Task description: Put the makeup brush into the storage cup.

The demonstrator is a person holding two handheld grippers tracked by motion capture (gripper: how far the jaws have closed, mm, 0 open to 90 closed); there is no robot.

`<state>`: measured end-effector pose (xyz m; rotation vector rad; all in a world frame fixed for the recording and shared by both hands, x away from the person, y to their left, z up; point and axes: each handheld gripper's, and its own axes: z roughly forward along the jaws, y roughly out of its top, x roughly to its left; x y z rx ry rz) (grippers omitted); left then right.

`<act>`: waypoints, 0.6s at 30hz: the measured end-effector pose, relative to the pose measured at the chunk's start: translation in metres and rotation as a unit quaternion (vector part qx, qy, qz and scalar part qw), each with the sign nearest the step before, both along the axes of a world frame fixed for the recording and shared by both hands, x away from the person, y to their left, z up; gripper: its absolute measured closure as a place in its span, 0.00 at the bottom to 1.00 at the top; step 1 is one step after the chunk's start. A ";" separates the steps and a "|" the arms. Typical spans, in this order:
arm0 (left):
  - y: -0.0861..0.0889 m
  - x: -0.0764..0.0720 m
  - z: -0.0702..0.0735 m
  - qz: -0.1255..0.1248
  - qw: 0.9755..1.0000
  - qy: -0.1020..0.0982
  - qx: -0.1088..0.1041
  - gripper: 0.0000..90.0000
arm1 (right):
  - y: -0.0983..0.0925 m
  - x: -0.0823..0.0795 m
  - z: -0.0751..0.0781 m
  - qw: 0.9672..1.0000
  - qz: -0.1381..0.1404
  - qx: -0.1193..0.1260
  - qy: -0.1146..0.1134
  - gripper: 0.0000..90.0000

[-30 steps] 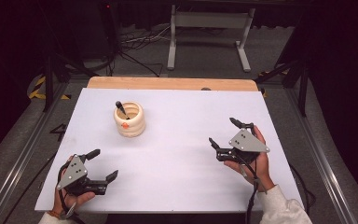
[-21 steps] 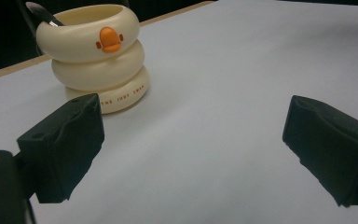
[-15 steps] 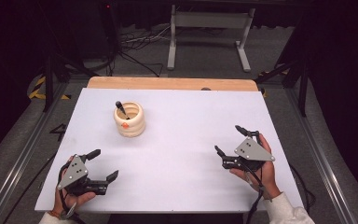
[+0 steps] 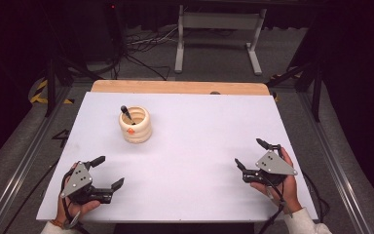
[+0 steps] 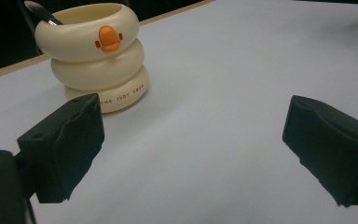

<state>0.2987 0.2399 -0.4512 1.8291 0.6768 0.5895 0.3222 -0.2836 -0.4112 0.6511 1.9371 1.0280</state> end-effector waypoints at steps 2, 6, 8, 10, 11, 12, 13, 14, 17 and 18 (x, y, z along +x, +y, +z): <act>0.000 0.000 0.000 0.001 1.000 0.001 -0.001 0.07 | -0.005 -0.002 -0.003 1.000 -0.001 0.003 0.001 0.10; 0.000 0.001 -0.001 0.002 1.000 0.001 0.000 0.07 | -0.015 -0.007 -0.008 1.000 -0.007 0.006 0.005 0.10; 0.000 0.001 -0.001 0.003 1.000 0.002 -0.003 0.07 | -0.020 -0.009 -0.010 1.000 -0.010 0.005 0.006 0.10; 0.000 0.001 -0.001 0.002 1.000 0.000 0.000 0.07 | -0.023 -0.011 -0.012 1.000 -0.011 0.007 0.004 0.10; 0.000 0.001 -0.001 0.001 1.000 0.000 0.000 0.07 | -0.026 -0.011 -0.013 1.000 -0.013 0.011 0.006 0.10; 0.000 0.002 -0.001 -0.001 1.000 0.001 0.002 0.07 | -0.029 -0.013 -0.014 1.000 -0.017 0.015 0.008 0.10; 0.000 0.001 -0.001 -0.002 1.000 0.001 0.003 0.07 | -0.031 -0.015 -0.015 1.000 -0.016 0.018 0.001 0.11; 0.000 0.001 -0.001 -0.001 1.000 0.000 0.003 0.07 | -0.033 -0.016 -0.016 1.000 -0.017 0.019 -0.001 0.11; 0.000 0.001 -0.001 -0.001 1.000 0.000 0.001 0.07 | -0.041 -0.018 -0.019 0.999 -0.022 0.036 0.013 0.11; 0.000 0.001 -0.001 -0.001 1.000 0.000 0.002 0.07 | -0.043 -0.019 -0.021 0.999 -0.025 0.039 0.017 0.11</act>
